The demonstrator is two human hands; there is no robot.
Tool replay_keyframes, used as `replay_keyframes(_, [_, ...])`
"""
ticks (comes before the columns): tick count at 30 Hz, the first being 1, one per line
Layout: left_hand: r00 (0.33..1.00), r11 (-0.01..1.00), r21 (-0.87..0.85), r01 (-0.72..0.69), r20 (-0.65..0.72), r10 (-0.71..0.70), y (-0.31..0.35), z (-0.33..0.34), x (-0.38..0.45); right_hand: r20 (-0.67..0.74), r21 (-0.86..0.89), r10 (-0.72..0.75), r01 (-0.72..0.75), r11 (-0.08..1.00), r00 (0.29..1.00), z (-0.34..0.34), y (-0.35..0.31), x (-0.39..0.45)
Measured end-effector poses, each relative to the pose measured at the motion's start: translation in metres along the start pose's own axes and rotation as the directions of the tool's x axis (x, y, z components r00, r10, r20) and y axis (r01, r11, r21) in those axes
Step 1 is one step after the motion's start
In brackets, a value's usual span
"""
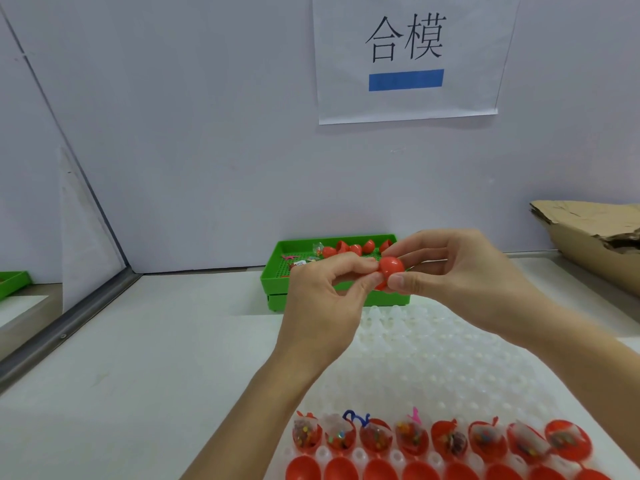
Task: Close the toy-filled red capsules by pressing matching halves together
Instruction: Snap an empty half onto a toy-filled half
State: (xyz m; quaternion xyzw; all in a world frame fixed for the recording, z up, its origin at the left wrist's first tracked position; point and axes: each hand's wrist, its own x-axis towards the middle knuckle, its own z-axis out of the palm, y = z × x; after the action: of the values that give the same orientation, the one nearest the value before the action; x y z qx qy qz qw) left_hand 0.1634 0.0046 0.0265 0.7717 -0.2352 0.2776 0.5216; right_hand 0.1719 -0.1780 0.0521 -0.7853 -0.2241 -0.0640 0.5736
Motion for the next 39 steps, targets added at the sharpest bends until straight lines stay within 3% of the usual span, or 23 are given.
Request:
replay_keyframes(5, [0.998,0.995,0.078,-0.055,-0.002,0.056,0.001,0.001,-0.002,-0.031,-0.010,-0.035,0.035,0.999,0.999,0.003,0.001,0.000])
replay_keyframes(11, [0.995,0.986,0.138,-0.096,0.003,0.097,0.007,0.001,-0.003,-0.054,0.095,-0.004,0.009,0.995,0.999,0.003,0.003,0.001])
replay_keyframes(14, [0.999,0.997,0.072,-0.007,-0.046,0.011,0.008,0.001,-0.001,-0.060,0.092,0.000,0.005,0.996,0.998,0.005,0.002,0.000])
replay_keyframes(18, [0.982,0.975,-0.139,0.176,-0.044,-0.183,0.009,0.000,0.002,-0.069,0.049,-0.009,0.013,0.999,0.998,0.006,0.000,-0.001])
replay_keyframes(21, [0.975,0.960,-0.180,0.213,-0.023,-0.221,0.010,-0.002,0.004,-0.062,0.017,-0.027,0.028,0.999,0.998,0.006,-0.002,-0.001])
replay_keyframes(28, [0.988,0.970,-0.202,0.136,-0.039,-0.147,0.011,0.001,0.002,-0.079,0.017,-0.041,0.042,0.999,0.996,0.006,-0.001,-0.002])
replay_keyframes(33, [0.992,0.974,-0.192,0.121,0.049,-0.114,0.010,-0.003,0.002,-0.097,0.099,-0.031,0.041,0.994,0.995,0.004,0.000,-0.001])
replay_keyframes(39, [0.997,0.993,-0.090,0.073,0.040,-0.070,0.010,-0.004,0.002,-0.091,0.127,-0.029,0.041,0.991,0.995,0.004,-0.001,-0.001])
